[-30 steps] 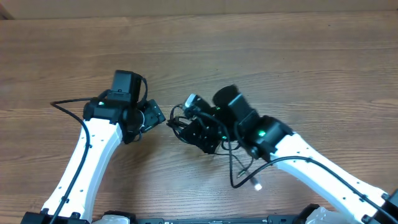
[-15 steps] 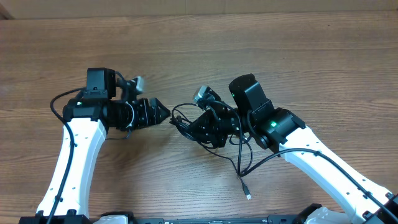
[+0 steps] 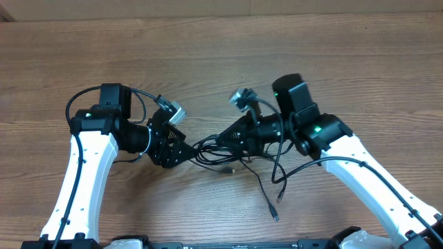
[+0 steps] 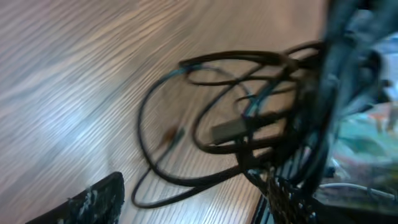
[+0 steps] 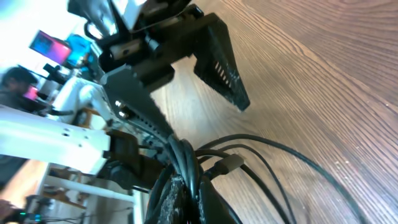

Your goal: Untangle cables

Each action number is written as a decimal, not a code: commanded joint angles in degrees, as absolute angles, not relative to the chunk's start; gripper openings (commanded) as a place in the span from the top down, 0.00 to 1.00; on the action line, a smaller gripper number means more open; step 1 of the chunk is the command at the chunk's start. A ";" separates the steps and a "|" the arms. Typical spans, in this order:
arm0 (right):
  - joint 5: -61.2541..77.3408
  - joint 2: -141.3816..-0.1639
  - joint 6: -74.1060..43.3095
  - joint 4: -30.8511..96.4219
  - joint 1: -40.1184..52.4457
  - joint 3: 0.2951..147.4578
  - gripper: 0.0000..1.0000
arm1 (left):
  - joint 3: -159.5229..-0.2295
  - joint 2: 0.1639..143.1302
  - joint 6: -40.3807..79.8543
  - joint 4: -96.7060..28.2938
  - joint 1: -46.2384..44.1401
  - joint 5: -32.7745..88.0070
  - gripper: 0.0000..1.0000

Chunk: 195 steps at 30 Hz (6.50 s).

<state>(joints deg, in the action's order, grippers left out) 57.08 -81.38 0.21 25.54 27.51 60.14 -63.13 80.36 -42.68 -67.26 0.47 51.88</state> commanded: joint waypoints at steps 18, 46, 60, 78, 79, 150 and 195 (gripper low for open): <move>59.00 -81.45 -10.33 26.28 23.22 60.93 0.96 | -64.12 79.33 -47.83 -64.51 0.86 48.36 0.00; 82.61 -81.45 -17.58 26.22 22.44 60.71 0.96 | -63.83 79.37 -64.75 -57.43 0.19 68.42 0.01; 83.35 -81.45 -17.82 26.04 22.44 60.71 0.96 | -62.46 79.40 -64.75 -54.92 -9.28 65.67 0.00; 63.51 -81.45 -17.78 24.40 22.41 60.71 0.86 | -58.81 79.40 -56.47 -52.21 -10.11 63.72 0.96; 57.67 -81.45 -17.78 24.58 22.41 60.71 0.79 | -58.81 79.40 -53.56 -52.23 -10.11 62.43 0.96; 24.18 -84.68 -14.20 46.52 11.60 61.39 0.16 | -59.16 79.37 1.28 -35.53 -8.91 32.91 0.96; 49.39 -75.31 10.52 33.23 19.66 61.54 0.39 | -71.31 78.98 -38.57 -67.48 -9.04 55.11 0.95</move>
<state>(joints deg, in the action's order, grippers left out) 51.79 -75.59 14.63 33.56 19.27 60.05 -69.80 80.25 -37.91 -67.55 -9.28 52.36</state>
